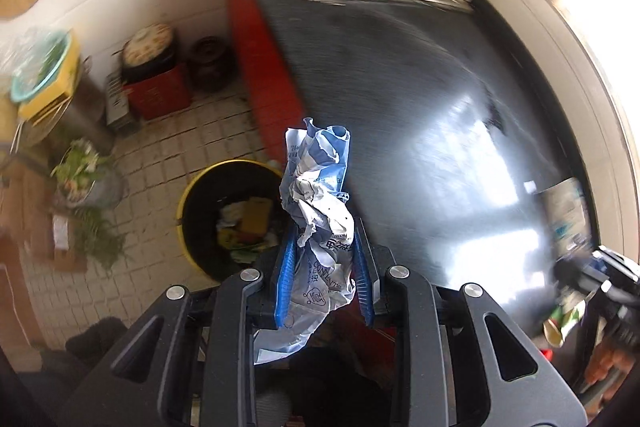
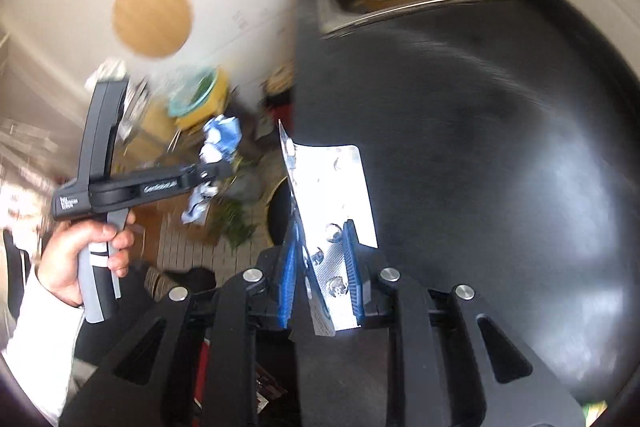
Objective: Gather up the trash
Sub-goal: 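Carry the foil wrapper and blister pack over the bin with both grippers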
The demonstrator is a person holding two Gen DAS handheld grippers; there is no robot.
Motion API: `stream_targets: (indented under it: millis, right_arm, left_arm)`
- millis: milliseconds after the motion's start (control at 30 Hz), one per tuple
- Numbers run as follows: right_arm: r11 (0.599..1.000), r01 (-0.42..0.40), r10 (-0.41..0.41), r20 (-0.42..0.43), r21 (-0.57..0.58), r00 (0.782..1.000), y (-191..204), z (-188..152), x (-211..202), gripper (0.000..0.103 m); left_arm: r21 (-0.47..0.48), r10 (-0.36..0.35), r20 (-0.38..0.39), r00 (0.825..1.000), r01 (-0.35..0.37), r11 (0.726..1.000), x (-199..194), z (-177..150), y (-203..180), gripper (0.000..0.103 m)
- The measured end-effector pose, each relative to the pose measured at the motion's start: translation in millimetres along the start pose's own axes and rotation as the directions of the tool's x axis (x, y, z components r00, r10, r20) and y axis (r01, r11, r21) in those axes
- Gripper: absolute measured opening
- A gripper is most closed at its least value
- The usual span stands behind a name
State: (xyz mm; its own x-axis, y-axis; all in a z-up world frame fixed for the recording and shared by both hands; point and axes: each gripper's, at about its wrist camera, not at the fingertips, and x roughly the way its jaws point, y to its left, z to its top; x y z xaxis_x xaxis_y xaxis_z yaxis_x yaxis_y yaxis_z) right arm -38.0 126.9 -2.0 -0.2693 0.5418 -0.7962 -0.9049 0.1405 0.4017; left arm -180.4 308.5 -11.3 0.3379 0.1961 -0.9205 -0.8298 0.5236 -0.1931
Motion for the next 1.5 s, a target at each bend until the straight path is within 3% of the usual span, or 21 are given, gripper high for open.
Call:
stream_targets:
  millis: [167, 267, 433, 567, 833, 1233, 1500]
  right_arm:
    - [0.985, -0.042, 0.022, -0.12, -0.169, 0.993, 55, 34, 84, 0.023]
    - [0.978, -0.051, 0.015, -0.179, -0.2, 0.984, 70, 38, 130, 0.023]
    - [0.959, -0.045, -0.036, -0.276, -0.281, 0.96, 87, 31, 200, 0.023]
    - [0.945, -0.037, -0.076, -0.329, -0.326, 0.941, 104, 19, 245, 0.022]
    - [0.947, 0.002, -0.126, -0.367, -0.321, 0.922, 113, 22, 289, 0.022]
    - [0.974, 0.023, -0.108, -0.375, -0.224, 0.921, 106, 19, 309, 0.022]
    - [0.983, 0.064, -0.125, -0.381, -0.17, 0.916, 94, 7, 343, 0.022]
  left_arm:
    - [-0.085, 0.055, -0.01, 0.998, -0.056, 0.995, 16, 1, 48, 0.026]
    - [-0.168, 0.066, -0.018, 0.998, -0.068, 0.983, 32, -4, 77, 0.026]
    - [-0.231, 0.112, -0.054, 0.992, -0.122, 0.965, 63, -14, 116, 0.026]
    - [-0.271, 0.092, -0.082, 0.992, -0.111, 0.956, 90, -17, 138, 0.026]
    - [-0.331, 0.033, -0.096, 0.995, -0.063, 0.942, 114, -10, 155, 0.026]
    - [-0.325, 0.018, -0.105, 0.994, -0.051, 0.944, 134, 4, 166, 0.026]
    - [-0.336, 0.009, -0.138, 0.99, -0.055, 0.94, 167, -11, 177, 0.026]
